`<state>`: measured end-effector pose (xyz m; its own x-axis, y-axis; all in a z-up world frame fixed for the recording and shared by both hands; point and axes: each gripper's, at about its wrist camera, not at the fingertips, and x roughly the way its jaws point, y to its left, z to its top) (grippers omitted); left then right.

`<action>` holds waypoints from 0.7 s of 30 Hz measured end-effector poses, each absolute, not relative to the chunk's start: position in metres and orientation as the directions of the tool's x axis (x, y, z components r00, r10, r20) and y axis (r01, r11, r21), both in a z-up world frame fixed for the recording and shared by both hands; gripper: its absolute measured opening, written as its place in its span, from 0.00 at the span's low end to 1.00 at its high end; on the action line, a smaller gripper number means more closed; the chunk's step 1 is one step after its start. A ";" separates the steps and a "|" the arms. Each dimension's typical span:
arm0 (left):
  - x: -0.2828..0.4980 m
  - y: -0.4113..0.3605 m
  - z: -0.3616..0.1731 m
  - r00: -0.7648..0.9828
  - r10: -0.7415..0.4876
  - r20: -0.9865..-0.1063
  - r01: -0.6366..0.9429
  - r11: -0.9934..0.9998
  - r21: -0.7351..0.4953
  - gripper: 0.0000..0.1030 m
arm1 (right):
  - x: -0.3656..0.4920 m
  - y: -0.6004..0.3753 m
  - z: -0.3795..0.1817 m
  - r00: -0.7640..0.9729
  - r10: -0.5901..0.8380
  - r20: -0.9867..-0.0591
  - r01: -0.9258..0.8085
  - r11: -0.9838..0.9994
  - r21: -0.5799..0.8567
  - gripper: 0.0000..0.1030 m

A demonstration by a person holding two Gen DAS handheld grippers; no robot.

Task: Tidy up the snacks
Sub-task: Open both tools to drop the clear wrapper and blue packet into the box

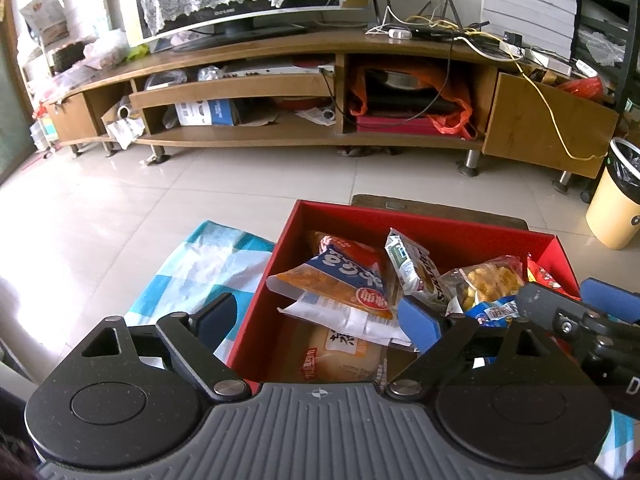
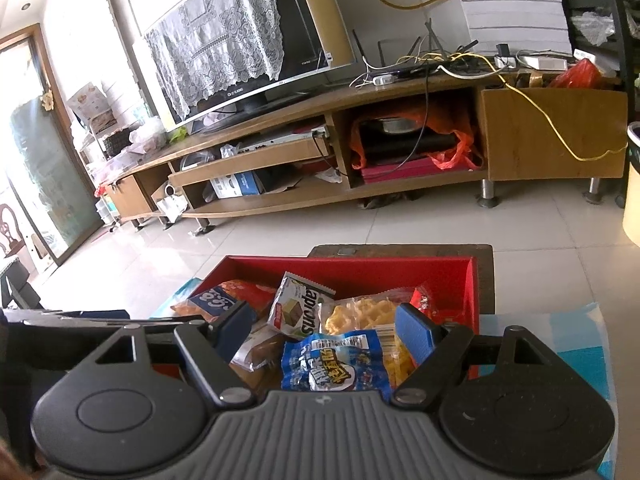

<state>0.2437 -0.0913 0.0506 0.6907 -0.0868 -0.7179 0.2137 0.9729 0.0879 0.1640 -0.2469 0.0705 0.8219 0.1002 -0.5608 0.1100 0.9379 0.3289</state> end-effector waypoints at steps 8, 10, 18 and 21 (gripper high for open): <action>0.242 -0.087 0.051 0.688 -0.070 -0.722 0.203 0.974 0.099 0.93 | 0.158 -0.249 0.072 0.826 0.079 -0.558 0.129 0.938 0.322 0.73; 0.241 -0.087 0.051 0.689 -0.065 -0.721 0.204 0.973 0.107 0.94 | 0.157 -0.249 0.072 0.825 0.071 -0.561 0.133 0.940 0.314 0.73; 0.236 -0.087 0.048 0.686 -0.059 -0.725 0.212 0.970 0.122 0.98 | 0.156 -0.246 0.070 0.812 0.021 -0.583 0.158 0.954 0.255 0.73; 0.232 -0.087 0.046 0.684 -0.056 -0.727 0.218 0.967 0.132 0.98 | 0.154 -0.248 0.068 0.808 0.011 -0.589 0.171 0.952 0.252 0.73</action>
